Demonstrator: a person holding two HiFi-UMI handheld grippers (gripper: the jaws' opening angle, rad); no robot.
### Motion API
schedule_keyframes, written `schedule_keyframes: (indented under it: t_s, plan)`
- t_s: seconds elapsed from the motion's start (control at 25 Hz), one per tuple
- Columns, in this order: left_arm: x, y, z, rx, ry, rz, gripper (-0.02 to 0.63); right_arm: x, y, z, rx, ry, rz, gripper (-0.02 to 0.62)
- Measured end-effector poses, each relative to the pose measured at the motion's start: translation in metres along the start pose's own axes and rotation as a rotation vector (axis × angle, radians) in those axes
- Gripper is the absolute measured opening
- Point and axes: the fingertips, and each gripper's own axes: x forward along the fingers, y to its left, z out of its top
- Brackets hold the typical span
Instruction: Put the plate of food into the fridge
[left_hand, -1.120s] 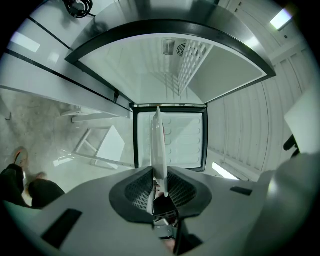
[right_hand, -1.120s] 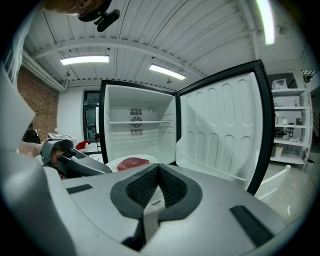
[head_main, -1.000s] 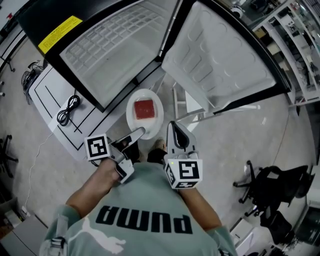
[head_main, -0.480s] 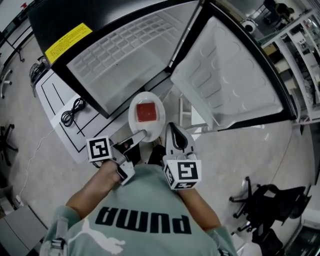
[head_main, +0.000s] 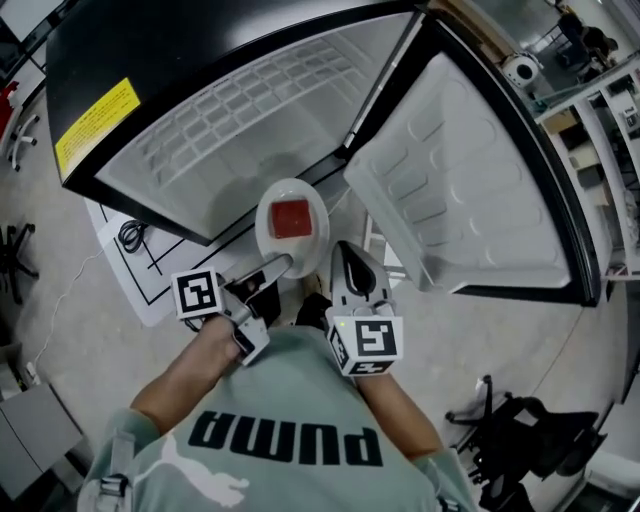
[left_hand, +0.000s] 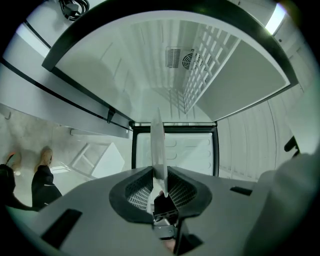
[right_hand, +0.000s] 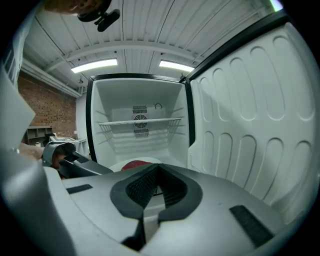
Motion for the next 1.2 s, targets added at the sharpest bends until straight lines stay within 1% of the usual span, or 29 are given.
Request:
schedule_keyframes:
  t_s: [0.2,0.52,0.84,1.2]
  plan:
    - [0.020,-0.004,0.017,0.003,-0.061,0.008,0.074,0.024,-0.016,0.011,-0.005,-0.015,0.064,0.004]
    - [0.043,-0.004,0.048,-0.002,-0.212,0.007,0.074,0.056,-0.032,0.025,-0.032,-0.022,0.185,0.005]
    - [0.049,0.003,0.073,0.002,-0.382,-0.004,0.074,0.078,-0.036,0.032,-0.077,-0.021,0.301,0.003]
    - [0.047,0.022,0.104,0.024,-0.536,0.008,0.074,0.097,-0.029,0.034,-0.139,-0.016,0.413,0.005]
